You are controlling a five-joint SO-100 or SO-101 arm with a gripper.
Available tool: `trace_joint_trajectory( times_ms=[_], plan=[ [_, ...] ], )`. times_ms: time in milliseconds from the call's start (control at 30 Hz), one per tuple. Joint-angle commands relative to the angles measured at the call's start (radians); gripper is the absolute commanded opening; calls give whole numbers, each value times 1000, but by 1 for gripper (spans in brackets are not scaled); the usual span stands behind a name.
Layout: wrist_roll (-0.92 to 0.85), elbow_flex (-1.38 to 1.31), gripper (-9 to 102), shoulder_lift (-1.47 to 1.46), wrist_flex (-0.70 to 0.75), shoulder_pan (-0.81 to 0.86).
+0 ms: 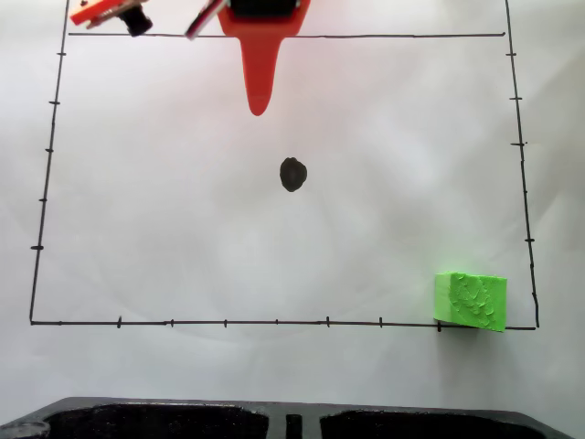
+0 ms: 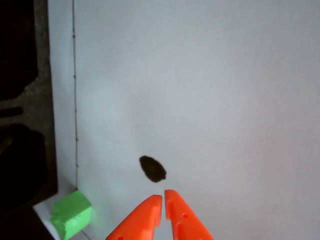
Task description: Grasp the colored block, Place it on the black dot, and then return the arm to the default position.
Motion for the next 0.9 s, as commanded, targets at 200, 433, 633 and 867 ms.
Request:
trace_joint_trajectory(
  times_ms=[200,433,633,867],
  plan=[
    [-17,-20,0,9,-2,-17],
    [-14,-31,0,-11,3,-17],
    [-15,-80,0,-152,-48,-2],
    [-2,-359,0,-402,44,-14]
  ],
)
